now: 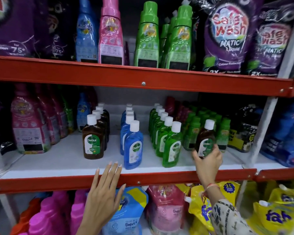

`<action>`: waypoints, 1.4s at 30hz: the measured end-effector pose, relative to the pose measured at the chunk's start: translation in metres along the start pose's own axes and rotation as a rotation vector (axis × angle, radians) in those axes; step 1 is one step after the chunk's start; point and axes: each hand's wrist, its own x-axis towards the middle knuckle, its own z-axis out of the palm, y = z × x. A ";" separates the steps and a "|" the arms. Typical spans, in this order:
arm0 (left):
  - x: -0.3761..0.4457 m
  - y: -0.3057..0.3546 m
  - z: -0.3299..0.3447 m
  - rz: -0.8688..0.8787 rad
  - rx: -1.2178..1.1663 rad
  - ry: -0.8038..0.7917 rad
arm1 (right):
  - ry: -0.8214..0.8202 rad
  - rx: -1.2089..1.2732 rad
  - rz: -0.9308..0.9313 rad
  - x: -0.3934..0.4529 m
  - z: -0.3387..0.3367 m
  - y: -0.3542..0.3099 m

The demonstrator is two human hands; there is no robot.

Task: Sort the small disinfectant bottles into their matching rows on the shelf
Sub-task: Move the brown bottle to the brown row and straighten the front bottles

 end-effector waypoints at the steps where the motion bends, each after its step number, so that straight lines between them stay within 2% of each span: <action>1: 0.000 0.000 0.002 -0.004 0.007 -0.014 | -0.030 -0.045 0.033 0.012 0.000 0.005; 5: -0.005 0.001 0.007 -0.013 0.018 -0.020 | -0.098 -0.140 0.044 0.044 0.005 0.012; 13: -0.006 0.001 0.001 -0.022 -0.004 -0.044 | 0.033 -0.081 0.037 0.051 0.012 0.015; 17: -0.013 -0.011 -0.006 0.002 -0.033 -0.068 | 0.050 0.024 -0.035 0.031 0.001 0.006; 23: -0.022 -0.047 -0.020 0.000 0.011 -0.101 | -0.076 0.207 -0.188 -0.045 -0.010 -0.053; 32: -0.038 -0.131 -0.046 -0.112 0.063 -0.138 | -0.360 0.437 -0.160 -0.160 0.059 -0.148; 36: -0.041 -0.149 -0.052 -0.123 0.055 -0.167 | -0.419 0.382 -0.155 -0.190 0.102 -0.172; 42: -0.043 -0.154 -0.046 -0.103 0.029 -0.177 | -0.414 0.157 -0.150 -0.205 0.151 -0.185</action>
